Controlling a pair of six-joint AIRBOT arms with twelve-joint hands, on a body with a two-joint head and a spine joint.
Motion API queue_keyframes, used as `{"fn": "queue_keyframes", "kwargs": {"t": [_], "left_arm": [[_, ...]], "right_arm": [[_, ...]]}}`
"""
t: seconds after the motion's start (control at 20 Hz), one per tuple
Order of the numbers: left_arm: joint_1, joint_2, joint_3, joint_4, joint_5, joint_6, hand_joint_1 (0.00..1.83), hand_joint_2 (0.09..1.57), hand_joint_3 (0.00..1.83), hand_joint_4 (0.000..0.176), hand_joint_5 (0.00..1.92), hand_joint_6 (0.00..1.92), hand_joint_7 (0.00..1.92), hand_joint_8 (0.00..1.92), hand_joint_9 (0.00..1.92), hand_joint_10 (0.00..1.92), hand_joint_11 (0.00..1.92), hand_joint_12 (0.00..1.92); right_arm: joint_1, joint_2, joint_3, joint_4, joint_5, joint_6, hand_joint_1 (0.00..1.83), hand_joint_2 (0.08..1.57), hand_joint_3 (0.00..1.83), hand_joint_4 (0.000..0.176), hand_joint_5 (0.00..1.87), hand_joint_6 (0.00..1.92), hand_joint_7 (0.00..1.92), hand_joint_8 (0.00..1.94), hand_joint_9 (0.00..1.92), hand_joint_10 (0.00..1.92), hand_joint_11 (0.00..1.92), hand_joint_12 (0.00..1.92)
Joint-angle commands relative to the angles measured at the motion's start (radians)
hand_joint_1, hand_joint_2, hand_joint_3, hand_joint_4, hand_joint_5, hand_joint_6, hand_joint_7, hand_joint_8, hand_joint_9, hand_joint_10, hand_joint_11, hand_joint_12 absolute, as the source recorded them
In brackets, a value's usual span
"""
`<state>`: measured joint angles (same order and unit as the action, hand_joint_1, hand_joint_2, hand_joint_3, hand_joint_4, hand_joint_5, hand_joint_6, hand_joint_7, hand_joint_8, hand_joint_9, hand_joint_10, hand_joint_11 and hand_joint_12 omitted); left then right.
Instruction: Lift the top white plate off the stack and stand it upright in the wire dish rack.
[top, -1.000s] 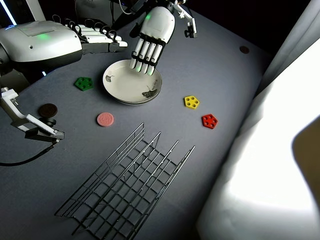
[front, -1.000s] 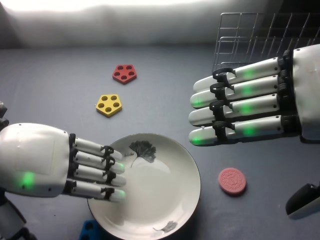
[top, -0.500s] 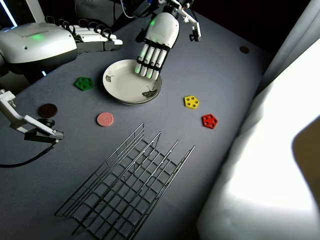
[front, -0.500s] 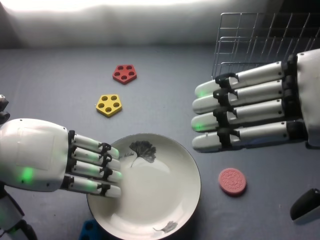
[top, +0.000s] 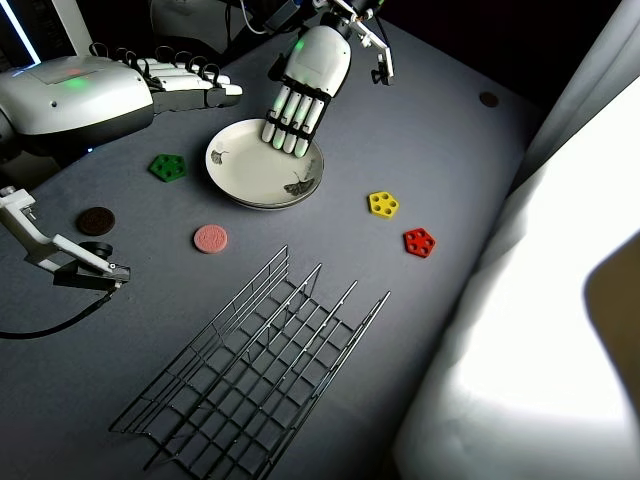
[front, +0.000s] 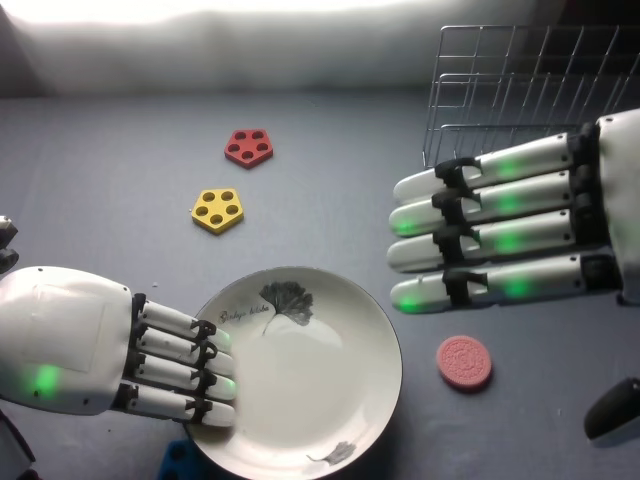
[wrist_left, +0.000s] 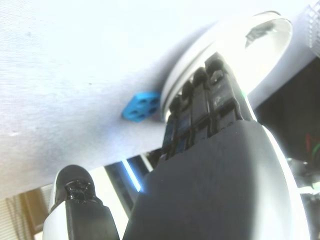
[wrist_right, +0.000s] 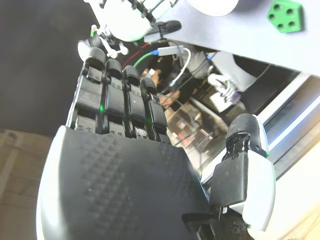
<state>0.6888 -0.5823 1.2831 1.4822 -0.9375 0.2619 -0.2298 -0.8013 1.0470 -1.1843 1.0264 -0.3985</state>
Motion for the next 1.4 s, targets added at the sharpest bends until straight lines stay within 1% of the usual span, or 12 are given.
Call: {"fn": "queue_keyframes", "kwargs": {"t": [0.0,0.1,0.35,0.4,0.45,0.5,0.7,0.9,0.95,1.15,1.3,1.35], "left_arm": [[-0.01,-0.001,-0.006,-0.043,-0.045,0.002,0.21,0.89,0.0,0.0,0.03,0.0,0.04,0.0,0.06,0.0,0.1,0.07],[-0.007,-0.008,-0.004,-0.04,-0.039,0.003,0.19,0.89,0.0,0.0,0.06,0.0,0.08,0.0,0.1,0.01,0.12,0.08],[-0.006,-0.016,-0.006,-0.04,-0.034,0.005,0.18,0.89,0.0,0.0,0.06,0.0,0.07,0.0,0.1,0.0,0.12,0.07],[-0.006,-0.019,-0.004,-0.04,-0.035,0.005,0.22,0.89,0.0,0.0,0.06,0.0,0.07,0.0,0.09,0.0,0.12,0.07],[-0.006,-0.021,-0.004,-0.04,-0.038,0.005,0.22,0.89,0.0,0.0,0.06,0.0,0.07,0.0,0.09,0.0,0.12,0.07],[-0.009,-0.025,-0.003,-0.04,-0.04,0.005,0.19,0.89,0.0,0.0,0.06,0.0,0.06,0.0,0.07,0.0,0.12,0.07],[-0.022,-0.044,-0.006,-0.049,-0.038,0.004,0.19,0.89,0.0,0.0,0.04,0.0,0.05,0.0,0.07,0.0,0.11,0.06],[-0.032,-0.086,-0.005,-0.071,-0.016,0.005,0.2,0.89,0.0,0.0,0.06,0.01,0.07,0.01,0.09,0.01,0.14,0.07],[-0.032,-0.094,-0.004,-0.074,-0.012,0.004,0.21,0.88,0.0,0.0,0.07,0.01,0.07,0.01,0.09,0.01,0.13,0.07],[-0.036,-0.124,-0.006,-0.083,0.01,0.002,0.21,0.88,0.0,0.0,0.07,0.01,0.07,0.0,0.09,0.0,0.13,0.07],[-0.037,-0.138,-0.013,-0.082,0.023,0.002,0.2,0.89,0.0,0.0,0.06,0.0,0.07,0.0,0.08,0.0,0.12,0.06],[-0.037,-0.14,-0.015,-0.083,0.025,0.002,0.2,0.89,0.0,0.0,0.06,0.0,0.07,0.0,0.08,0.0,0.12,0.06]], "right_arm": [[0.003,0.008,0.006,0.084,0.07,-0.005,0.24,0.99,0.0,0.0,0.11,0.0,0.13,0.0,0.15,0.0,0.21,0.02],[-0.001,0.007,0.012,0.091,0.07,-0.009,0.3,0.98,0.0,0.0,0.12,0.0,0.13,0.0,0.15,0.0,0.21,0.02],[-0.022,0.001,0.021,0.111,0.087,-0.079,0.32,0.98,0.0,0.0,0.13,0.01,0.14,0.0,0.15,0.0,0.21,0.01],[-0.029,0.0,0.022,0.111,0.094,-0.101,0.38,0.97,0.0,0.0,0.13,0.0,0.14,0.0,0.15,0.0,0.2,0.01],[-0.039,-0.003,0.023,0.111,0.103,-0.127,0.38,0.97,0.0,0.0,0.13,0.0,0.14,0.0,0.15,0.0,0.2,0.01],[-0.045,-0.004,0.022,0.111,0.105,-0.145,0.47,0.97,0.0,0.0,0.12,0.0,0.13,0.0,0.14,0.0,0.19,0.0],[-0.047,-0.005,0.026,0.124,0.104,-0.149,0.54,0.96,0.0,0.0,0.14,0.01,0.14,0.01,0.15,0.0,0.21,0.01],[-0.052,-0.012,0.03,0.146,0.09,-0.163,0.56,0.97,0.0,0.0,0.14,0.0,0.14,0.0,0.14,0.0,0.19,0.0],[-0.054,-0.016,0.03,0.148,0.079,-0.169,0.51,0.98,0.01,0.0,0.12,0.0,0.13,0.0,0.13,0.0,0.18,0.0],[-0.057,-0.035,0.033,0.149,0.032,-0.177,0.5,0.99,0.01,0.0,0.12,0.0,0.12,0.0,0.12,0.0,0.18,0.0],[-0.065,-0.042,0.034,0.157,0.022,-0.177,0.58,0.98,0.0,0.0,0.15,0.01,0.15,0.01,0.15,0.01,0.19,0.0],[-0.065,-0.045,0.034,0.157,0.021,-0.177,0.58,0.98,0.0,0.0,0.15,0.01,0.15,0.01,0.15,0.01,0.19,0.0]]}}
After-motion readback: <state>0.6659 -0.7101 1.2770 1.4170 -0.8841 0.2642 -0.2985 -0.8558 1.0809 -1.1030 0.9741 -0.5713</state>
